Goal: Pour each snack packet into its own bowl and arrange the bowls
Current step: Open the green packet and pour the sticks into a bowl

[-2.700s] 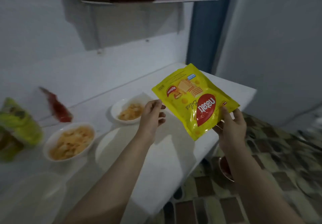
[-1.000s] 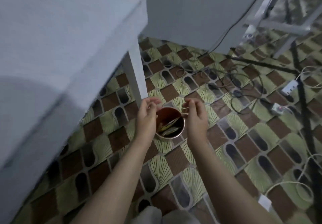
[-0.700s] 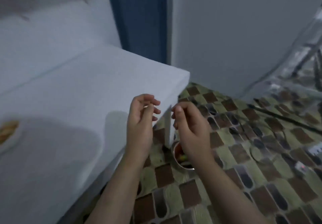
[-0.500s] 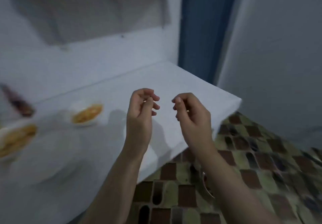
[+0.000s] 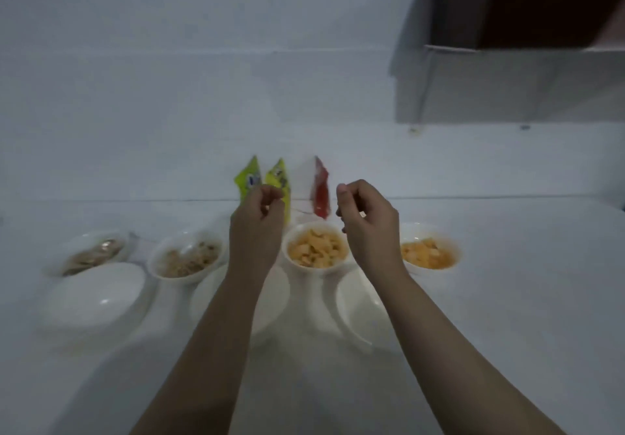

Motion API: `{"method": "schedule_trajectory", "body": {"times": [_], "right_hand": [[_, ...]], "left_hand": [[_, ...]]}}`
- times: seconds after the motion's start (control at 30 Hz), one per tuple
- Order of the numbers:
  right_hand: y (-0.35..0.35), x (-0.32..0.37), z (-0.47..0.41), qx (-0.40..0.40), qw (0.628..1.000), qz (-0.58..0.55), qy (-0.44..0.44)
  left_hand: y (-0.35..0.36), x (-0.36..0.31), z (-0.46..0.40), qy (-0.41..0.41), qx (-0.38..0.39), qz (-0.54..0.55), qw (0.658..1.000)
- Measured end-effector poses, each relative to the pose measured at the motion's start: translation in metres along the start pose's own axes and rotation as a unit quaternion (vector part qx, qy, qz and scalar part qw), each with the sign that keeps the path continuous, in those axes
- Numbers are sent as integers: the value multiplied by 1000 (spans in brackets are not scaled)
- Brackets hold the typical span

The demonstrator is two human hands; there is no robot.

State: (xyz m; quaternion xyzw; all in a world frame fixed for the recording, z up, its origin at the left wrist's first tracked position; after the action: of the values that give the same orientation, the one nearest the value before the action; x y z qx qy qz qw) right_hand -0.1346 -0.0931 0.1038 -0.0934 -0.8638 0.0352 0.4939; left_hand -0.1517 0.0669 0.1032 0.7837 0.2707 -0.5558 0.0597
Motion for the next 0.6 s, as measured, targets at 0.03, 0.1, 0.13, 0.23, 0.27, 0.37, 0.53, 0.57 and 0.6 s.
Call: {"method": "schedule_trajectory", "body": {"times": [0.03,0.1,0.13,0.23,0.27,0.37,0.53,0.57,0.6], "right_hand": [[22,0,-8,6,1000,-7,-1],[58,-3,-24,12,1000,-15,-10],[75,-6,-33,15,1000,-11,-16],[113,-19,-63,20,999,36,-31],[121,-24,-73,20,998,55,-33],[138,-37,-99,15,994,102,-33],[158,-63,-128,32,977,211,-26],[161,-69,-132,38,973,227,-18],[165,-75,-136,42,971,237,-9]], "left_hand": [[-13,8,-16,-1,-3,-21,1000],[-30,22,-45,-2,-2,-57,998],[-36,32,-62,0,3,-73,997],[-41,66,-122,-6,39,-165,985],[-39,77,-142,-17,58,-208,976],[-28,100,-196,-59,122,-299,945],[-14,127,-255,-116,177,-361,908],[-10,134,-263,-129,194,-367,901],[-5,141,-270,-141,212,-372,893]]}}
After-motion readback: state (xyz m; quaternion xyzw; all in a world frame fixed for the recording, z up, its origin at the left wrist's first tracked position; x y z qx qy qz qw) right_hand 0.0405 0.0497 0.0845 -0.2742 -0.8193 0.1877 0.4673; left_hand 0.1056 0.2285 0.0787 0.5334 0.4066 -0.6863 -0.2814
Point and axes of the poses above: each hand's wrist, its own z-axis away from the middle knuckle, its own y-axis out of the palm, x = y × z, the point moved 2 cm from there along -z, towards the middle knuckle, and after that the axes turned 4 degrees about x, right-handed, at the moved point
